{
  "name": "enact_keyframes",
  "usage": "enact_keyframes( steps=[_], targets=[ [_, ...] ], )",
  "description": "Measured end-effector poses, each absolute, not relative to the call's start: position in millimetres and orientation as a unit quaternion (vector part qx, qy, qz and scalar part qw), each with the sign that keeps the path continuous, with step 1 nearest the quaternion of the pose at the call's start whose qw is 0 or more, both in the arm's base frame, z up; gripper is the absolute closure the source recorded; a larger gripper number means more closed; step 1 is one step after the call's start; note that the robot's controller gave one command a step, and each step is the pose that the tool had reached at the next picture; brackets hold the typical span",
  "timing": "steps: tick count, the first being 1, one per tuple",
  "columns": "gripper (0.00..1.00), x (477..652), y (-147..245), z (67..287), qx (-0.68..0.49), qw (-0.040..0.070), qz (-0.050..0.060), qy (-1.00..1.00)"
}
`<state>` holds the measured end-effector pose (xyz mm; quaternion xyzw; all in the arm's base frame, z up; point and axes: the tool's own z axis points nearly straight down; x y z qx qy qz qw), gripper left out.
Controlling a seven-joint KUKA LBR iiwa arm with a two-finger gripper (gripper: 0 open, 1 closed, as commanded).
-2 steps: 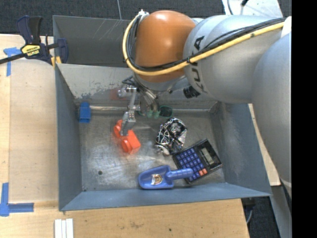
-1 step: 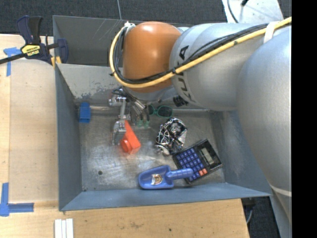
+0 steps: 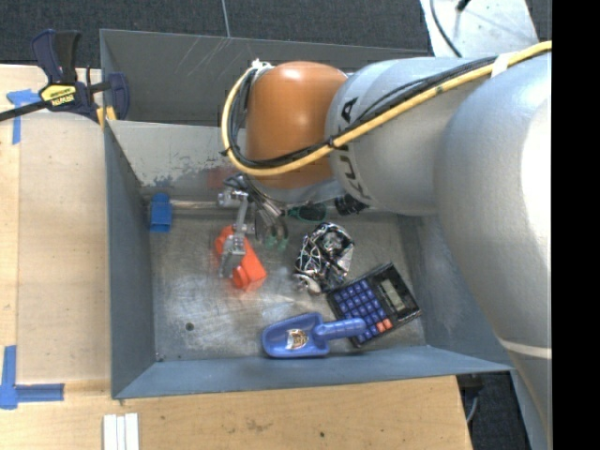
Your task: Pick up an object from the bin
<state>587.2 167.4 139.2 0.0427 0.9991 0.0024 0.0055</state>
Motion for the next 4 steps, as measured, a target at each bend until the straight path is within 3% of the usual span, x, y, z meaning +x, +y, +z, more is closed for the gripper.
enact_keyframes(
  steps=[1,2,3,4],
  targets=[
    [0.0,594.9,132,92,0.006,0.001,0.001,1.0],
    [1.0,616.4,123,77,-0.134,0.011,0.001,0.991],
    [1.0,616.4,123,77,-0.133,0.011,0.001,0.991],
    [1.0,583.7,116,248,-0.143,0.004,0.0,0.99]
  ],
)
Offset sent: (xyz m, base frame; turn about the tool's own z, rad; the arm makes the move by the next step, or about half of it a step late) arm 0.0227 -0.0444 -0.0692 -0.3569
